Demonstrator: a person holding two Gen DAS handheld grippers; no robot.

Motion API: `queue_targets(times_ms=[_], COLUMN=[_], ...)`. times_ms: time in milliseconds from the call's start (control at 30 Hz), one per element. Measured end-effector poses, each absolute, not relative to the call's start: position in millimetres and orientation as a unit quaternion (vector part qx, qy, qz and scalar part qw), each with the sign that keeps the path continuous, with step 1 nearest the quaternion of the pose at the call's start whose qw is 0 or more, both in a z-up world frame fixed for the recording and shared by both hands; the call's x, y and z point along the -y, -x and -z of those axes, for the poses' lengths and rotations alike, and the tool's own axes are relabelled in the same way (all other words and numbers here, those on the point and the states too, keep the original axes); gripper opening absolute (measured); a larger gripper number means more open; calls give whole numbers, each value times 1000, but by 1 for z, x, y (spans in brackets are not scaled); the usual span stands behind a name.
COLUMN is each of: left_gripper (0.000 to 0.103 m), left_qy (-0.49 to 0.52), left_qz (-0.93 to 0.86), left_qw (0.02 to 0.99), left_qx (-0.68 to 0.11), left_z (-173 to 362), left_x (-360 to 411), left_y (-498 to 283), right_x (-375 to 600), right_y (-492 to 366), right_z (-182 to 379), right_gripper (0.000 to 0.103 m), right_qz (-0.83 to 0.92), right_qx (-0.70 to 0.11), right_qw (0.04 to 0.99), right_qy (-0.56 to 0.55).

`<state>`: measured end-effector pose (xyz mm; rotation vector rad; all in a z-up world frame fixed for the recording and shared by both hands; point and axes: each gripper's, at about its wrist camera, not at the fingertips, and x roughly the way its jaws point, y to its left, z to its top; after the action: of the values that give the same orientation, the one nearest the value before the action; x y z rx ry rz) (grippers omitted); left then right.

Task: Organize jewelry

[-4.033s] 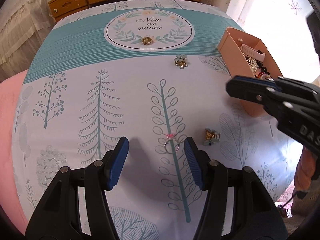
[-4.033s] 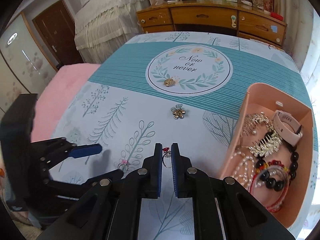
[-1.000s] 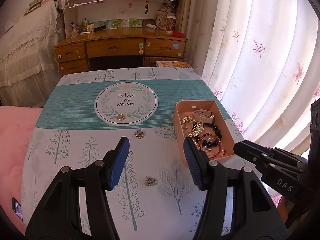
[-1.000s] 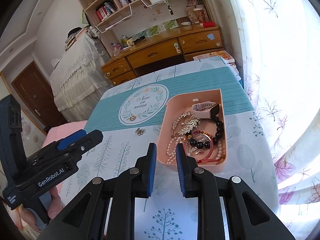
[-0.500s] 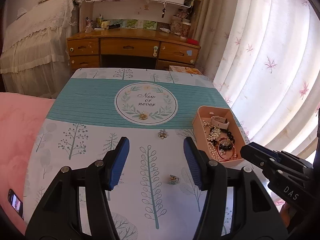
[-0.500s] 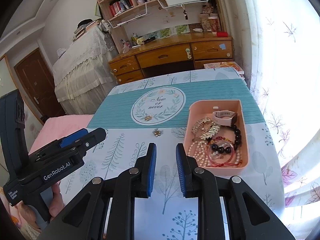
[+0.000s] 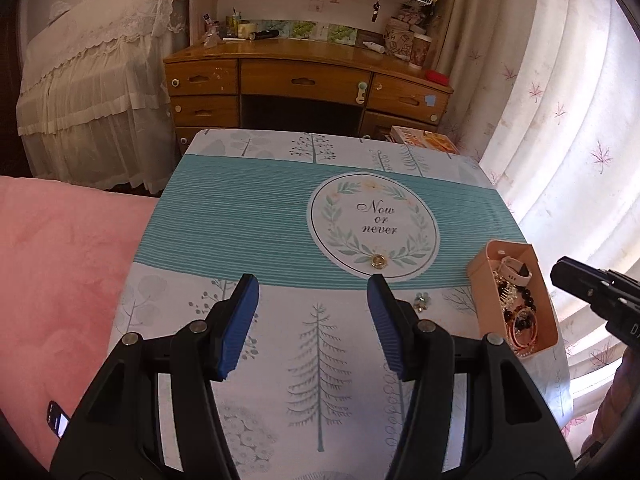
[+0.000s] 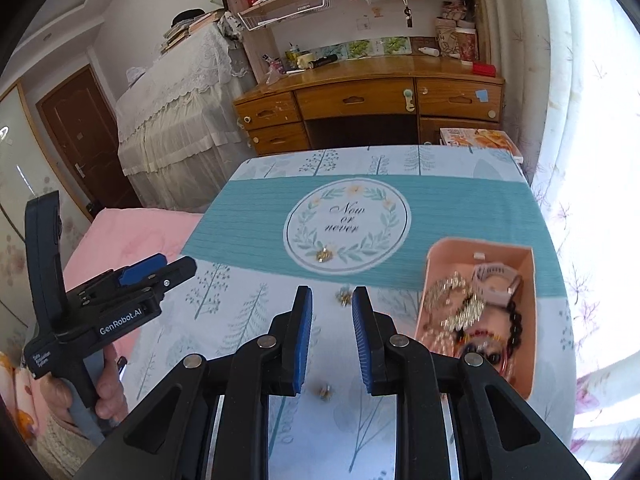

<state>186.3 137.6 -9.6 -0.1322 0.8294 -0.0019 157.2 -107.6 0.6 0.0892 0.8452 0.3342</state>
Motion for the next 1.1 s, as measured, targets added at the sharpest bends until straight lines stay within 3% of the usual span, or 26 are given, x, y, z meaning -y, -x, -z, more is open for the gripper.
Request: queue_targets(times_ms=[233,500,1033,1100], left_gripper=[53,53,54,54], left_qy=[48,36,41,45], left_qz=[42,86,149,157], left_qw=[885,843,817,812], left_qx=[-460,-530,-556,-561], left_z=[36,94,118,121], left_x=[-135,-102,-91,-89], left_y=[-253,-300,-257,-246], right_x=[96,80,49,46], right_y=[-230,-292,-308,-309], right_z=[-2,79,148,153], right_gripper=[21,21,22,26], right_qz=[-163,-184,-175,-173], right_qx=[-449,-565,-602,-604], right_qw=[878,802,779,778], right_qy=[-33,-59,18,30])
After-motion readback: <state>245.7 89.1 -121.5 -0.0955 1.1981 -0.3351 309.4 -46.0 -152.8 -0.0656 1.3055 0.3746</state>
